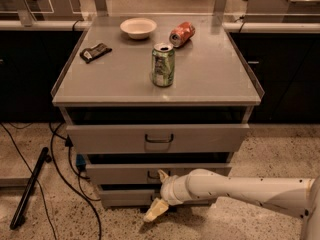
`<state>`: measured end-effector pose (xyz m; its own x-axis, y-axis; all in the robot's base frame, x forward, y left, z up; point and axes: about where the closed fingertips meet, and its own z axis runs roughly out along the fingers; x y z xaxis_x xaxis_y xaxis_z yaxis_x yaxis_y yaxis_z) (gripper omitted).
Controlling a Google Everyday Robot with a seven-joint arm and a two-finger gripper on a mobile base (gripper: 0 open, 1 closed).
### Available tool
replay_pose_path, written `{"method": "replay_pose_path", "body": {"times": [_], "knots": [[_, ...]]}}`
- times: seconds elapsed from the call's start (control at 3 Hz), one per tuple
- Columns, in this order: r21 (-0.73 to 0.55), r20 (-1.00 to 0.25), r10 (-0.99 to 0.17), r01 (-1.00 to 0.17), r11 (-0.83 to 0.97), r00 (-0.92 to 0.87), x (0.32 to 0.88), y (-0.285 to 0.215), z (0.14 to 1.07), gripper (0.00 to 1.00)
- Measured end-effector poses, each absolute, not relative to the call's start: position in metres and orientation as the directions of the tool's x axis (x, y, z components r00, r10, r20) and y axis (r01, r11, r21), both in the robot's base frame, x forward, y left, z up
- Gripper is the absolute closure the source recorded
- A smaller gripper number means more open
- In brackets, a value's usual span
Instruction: Open middle drawer
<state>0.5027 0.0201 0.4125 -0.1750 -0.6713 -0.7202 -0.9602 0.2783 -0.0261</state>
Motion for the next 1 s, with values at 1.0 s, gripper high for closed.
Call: {"method": "replay_pose_path", "body": {"times": [1.0], "knots": [[-0.117, -0.643, -0.758, -0.963, 0.243, -0.113, 0.505, 0.038, 0.417, 0.01]]}}
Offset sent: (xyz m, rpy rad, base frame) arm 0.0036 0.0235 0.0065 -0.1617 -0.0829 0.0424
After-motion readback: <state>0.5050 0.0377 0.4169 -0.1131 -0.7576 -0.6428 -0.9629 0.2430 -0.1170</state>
